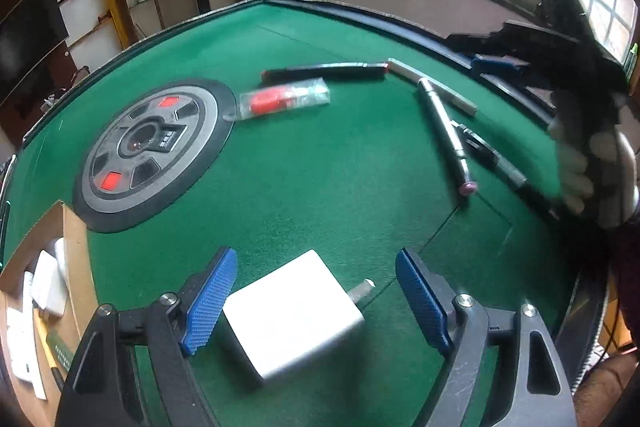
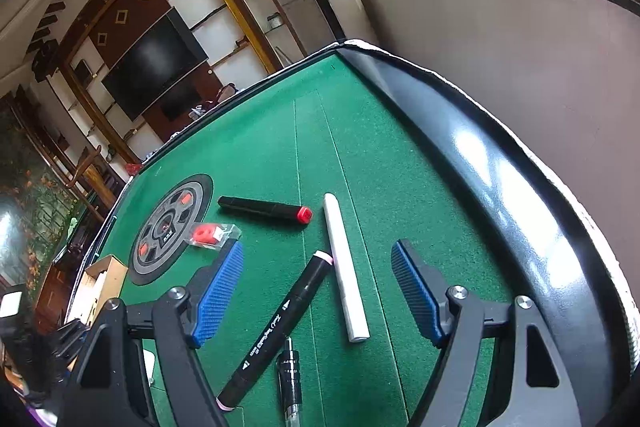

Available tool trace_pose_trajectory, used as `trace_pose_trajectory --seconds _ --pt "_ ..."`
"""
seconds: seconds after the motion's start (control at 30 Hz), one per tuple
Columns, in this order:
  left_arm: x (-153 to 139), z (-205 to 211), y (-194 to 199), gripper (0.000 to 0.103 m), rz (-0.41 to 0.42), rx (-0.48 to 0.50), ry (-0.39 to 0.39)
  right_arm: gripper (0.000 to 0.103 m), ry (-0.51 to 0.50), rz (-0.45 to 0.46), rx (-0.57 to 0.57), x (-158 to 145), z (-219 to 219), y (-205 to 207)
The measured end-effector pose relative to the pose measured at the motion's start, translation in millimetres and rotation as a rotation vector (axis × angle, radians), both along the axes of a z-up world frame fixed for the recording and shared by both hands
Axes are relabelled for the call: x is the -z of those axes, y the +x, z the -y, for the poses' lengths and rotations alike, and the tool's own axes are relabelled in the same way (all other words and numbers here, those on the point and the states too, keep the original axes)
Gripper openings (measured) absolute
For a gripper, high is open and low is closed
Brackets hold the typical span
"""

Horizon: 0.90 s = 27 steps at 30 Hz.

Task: Organize rigid objects
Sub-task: 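Move the left tool over the white square charger on the felt, then grasp the white square charger with the left tool while the right tool grasps the black marker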

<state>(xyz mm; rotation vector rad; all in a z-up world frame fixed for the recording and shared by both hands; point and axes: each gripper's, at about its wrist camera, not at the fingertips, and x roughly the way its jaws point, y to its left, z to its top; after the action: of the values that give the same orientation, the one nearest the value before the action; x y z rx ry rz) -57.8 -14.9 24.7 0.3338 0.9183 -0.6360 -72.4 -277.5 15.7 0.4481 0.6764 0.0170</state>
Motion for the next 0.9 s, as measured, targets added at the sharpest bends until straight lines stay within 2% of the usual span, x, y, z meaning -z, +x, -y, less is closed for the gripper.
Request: trace_pose_trajectory --seconds 0.1,0.27,0.43,0.57,0.73,0.9 --pt "11.6 -4.4 8.0 0.084 -0.124 -0.010 -0.053 0.076 0.016 -0.009 -0.010 2.0 0.7 0.3" --pt "6.4 -0.5 -26.5 0.084 -0.179 0.022 -0.079 0.076 0.022 -0.010 -0.028 2.7 -2.5 1.0" --pt "1.3 2.3 -42.2 0.084 -0.157 -0.029 -0.106 0.076 0.012 -0.012 -0.037 2.3 -5.7 -0.1" --pt "7.0 3.8 -40.1 0.084 -0.123 -0.144 -0.077 0.076 0.010 -0.013 -0.024 3.0 -3.2 -0.8" --pt "6.0 -0.1 -48.7 0.084 -0.095 -0.274 -0.086 0.076 0.010 -0.019 -0.021 4.7 -2.8 1.1" --pt "6.0 6.4 -57.5 0.084 -0.059 -0.302 -0.024 0.076 0.005 -0.025 -0.016 6.3 -2.8 1.4"
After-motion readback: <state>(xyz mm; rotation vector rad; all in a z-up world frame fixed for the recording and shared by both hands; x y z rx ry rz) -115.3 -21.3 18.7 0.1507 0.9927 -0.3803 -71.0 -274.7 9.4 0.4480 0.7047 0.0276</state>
